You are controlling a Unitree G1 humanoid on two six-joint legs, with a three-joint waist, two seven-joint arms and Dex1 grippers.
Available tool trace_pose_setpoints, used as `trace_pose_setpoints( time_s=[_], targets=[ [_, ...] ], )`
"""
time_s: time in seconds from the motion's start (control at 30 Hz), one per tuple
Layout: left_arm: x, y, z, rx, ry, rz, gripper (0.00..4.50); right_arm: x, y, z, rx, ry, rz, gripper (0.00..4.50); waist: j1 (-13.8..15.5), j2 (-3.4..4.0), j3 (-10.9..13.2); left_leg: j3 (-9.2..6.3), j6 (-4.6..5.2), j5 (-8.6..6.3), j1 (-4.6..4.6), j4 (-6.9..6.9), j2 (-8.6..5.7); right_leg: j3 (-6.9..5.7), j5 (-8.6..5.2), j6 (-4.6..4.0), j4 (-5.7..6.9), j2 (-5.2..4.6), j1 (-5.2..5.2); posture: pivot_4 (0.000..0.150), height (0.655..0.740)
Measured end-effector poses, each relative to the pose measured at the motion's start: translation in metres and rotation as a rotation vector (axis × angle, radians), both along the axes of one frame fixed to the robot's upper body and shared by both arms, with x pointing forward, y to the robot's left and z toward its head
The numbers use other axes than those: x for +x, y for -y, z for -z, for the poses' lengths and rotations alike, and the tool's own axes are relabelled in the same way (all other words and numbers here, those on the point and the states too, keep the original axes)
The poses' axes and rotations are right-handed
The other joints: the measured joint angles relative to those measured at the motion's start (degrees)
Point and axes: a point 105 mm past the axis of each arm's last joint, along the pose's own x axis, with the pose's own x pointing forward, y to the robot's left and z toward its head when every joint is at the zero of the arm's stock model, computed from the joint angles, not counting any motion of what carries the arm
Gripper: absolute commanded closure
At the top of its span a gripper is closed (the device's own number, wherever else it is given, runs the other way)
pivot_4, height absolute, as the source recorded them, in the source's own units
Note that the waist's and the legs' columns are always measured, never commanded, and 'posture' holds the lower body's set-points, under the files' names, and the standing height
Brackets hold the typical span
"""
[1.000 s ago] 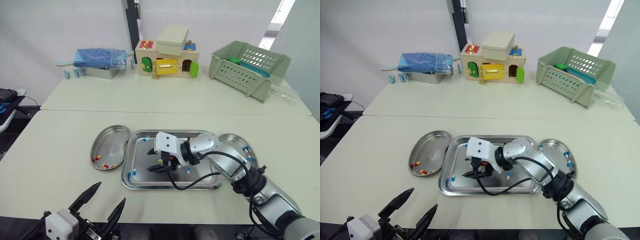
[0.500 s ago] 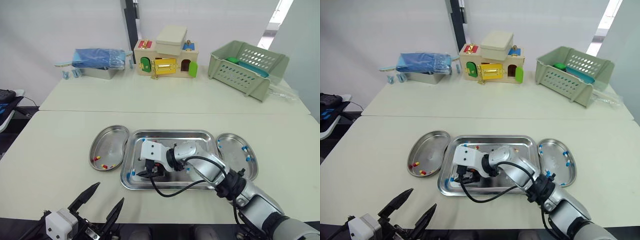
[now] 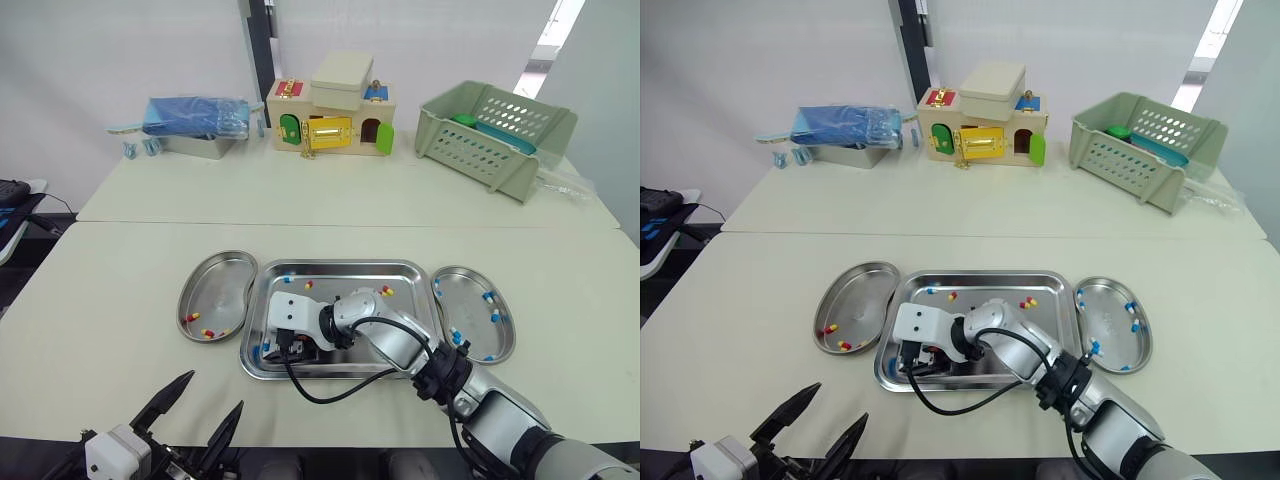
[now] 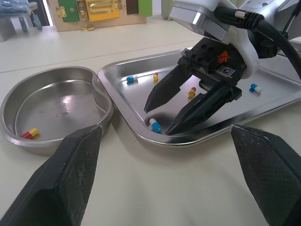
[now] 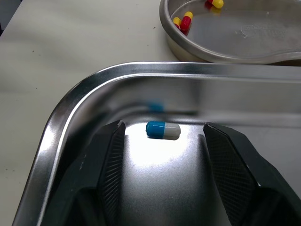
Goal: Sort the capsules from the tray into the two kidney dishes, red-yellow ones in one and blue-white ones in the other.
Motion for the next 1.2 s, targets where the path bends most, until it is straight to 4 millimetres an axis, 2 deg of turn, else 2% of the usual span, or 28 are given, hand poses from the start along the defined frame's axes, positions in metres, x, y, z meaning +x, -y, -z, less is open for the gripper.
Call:
trace_pose_setpoints(
  time_s=[0.13,0.23,0.4,0.47,0.77,0.9,1.03,1.13,1.2],
  targets=[
    [0.002,0.001,-0.004,-0.001,0.005,-0.008,0.00,-0.001,-0.004,0.001,-0.002,0.010,-0.011,1.65,0.00,0.00,0.00,0.00,0.00,0.00,0.00,0.00,0.00,0.00,0.00,0.00,0.00,0.00,0.00,0.150,0.7400],
    [0.004,0.001,-0.006,0.003,0.007,-0.010,0.00,-0.001,-0.005,0.002,-0.001,0.019,-0.015,2.27,0.00,0.00,0.00,0.00,0.00,0.00,0.00,0.00,0.00,0.01,0.00,0.00,0.00,0.00,0.00,0.150,0.7400],
    [0.003,0.000,-0.005,0.001,-0.009,-0.015,0.00,-0.001,-0.006,0.002,0.003,0.024,-0.018,3.59,0.00,0.00,0.00,0.00,0.00,0.00,0.00,-0.01,0.00,0.00,0.00,0.00,0.00,0.00,0.00,0.150,0.7400],
    [0.003,0.000,-0.004,0.001,-0.012,-0.015,0.00,-0.001,-0.007,0.002,0.004,0.026,-0.020,3.89,0.00,0.00,0.00,0.00,0.00,0.00,0.00,-0.01,0.00,0.00,0.00,0.00,0.00,0.00,0.00,0.150,0.7400],
    [0.001,0.000,-0.003,0.006,-0.024,-0.007,0.00,-0.002,-0.006,0.002,0.009,0.021,-0.029,3.89,0.01,0.01,0.01,-0.01,0.00,0.00,0.00,-0.01,0.00,0.00,0.00,0.00,0.00,0.00,-0.01,0.150,0.7400],
    [0.001,0.003,-0.005,0.035,-0.022,0.059,0.00,-0.005,0.004,-0.003,0.050,-0.004,-0.045,3.89,0.10,0.01,0.01,-0.02,-0.01,0.00,-0.04,-0.01,0.00,-0.02,0.00,-0.01,0.00,0.00,-0.01,0.150,0.7400],
    [0.001,0.008,-0.007,0.083,-0.013,0.176,0.00,-0.005,0.025,-0.028,0.149,0.009,-0.054,3.89,0.27,0.01,0.01,-0.03,-0.01,-0.01,-0.07,-0.01,0.00,-0.05,-0.01,-0.01,-0.02,0.00,-0.01,0.150,0.7400],
    [-0.003,0.012,-0.004,0.131,-0.027,0.299,0.00,-0.010,0.052,-0.042,0.197,0.011,-0.053,3.89,0.46,0.05,0.03,-0.02,-0.01,-0.01,-0.13,-0.01,0.00,-0.06,-0.01,-0.01,-0.05,0.00,0.00,0.150,0.7400],
    [-0.003,0.015,-0.004,0.160,-0.012,0.392,0.00,-0.013,0.082,-0.047,0.208,0.003,-0.019,3.89,0.79,0.08,0.05,-0.03,-0.01,0.00,-0.31,0.01,0.00,-0.10,-0.01,-0.01,-0.05,-0.01,0.03,0.150,0.7400]
  ],
)
